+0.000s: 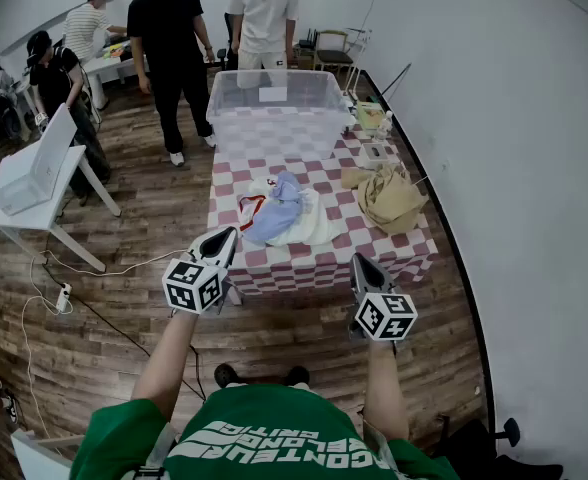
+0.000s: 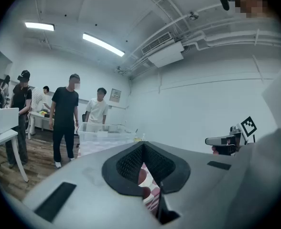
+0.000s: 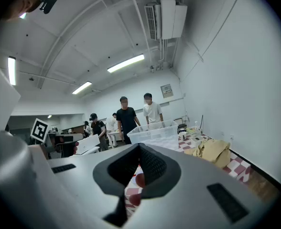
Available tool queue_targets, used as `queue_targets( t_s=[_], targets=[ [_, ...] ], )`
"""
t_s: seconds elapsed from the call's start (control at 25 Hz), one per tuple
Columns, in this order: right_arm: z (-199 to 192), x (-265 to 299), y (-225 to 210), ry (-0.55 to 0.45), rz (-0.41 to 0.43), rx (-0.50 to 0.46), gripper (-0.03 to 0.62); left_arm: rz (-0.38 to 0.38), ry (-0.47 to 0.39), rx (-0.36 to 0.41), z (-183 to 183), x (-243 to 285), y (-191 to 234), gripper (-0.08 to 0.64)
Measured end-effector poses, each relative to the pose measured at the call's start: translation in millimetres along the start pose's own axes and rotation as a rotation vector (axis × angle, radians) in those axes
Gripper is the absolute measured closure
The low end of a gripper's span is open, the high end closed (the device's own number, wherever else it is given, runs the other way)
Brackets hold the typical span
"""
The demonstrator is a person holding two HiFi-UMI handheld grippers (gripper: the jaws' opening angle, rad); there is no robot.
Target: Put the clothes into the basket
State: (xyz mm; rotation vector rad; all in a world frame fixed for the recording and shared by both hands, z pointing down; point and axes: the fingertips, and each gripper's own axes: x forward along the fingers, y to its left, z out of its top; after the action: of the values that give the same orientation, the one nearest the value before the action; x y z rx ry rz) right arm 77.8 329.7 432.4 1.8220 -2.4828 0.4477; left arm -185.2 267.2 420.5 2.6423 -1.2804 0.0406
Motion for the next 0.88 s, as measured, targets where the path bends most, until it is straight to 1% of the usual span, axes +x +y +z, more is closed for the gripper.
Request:
queue_targets(
  t_s=[0.24, 0.48, 0.68, 0.88],
  targets=[
    [2, 0, -20, 0.007, 0.005, -0.012, 0.584, 0.007, -0.002, 0.002, -3, 16, -13, 0.557],
    [1, -2, -45, 0.016, 0.016, -0.034, 0.584, 0.03, 0.001, -0.004, -13, 30, -28, 0.557],
    [-1, -1, -63, 0.035, 0.044, -0.049, 0.584, 0.061, -0.001, -0.014, -21, 38, -40, 0.557],
    [-6, 1, -73, 0.06, 0.084, -0.044, 0.584, 0.096, 0.004, -0.029, -30, 36, -49, 0.557]
  ],
)
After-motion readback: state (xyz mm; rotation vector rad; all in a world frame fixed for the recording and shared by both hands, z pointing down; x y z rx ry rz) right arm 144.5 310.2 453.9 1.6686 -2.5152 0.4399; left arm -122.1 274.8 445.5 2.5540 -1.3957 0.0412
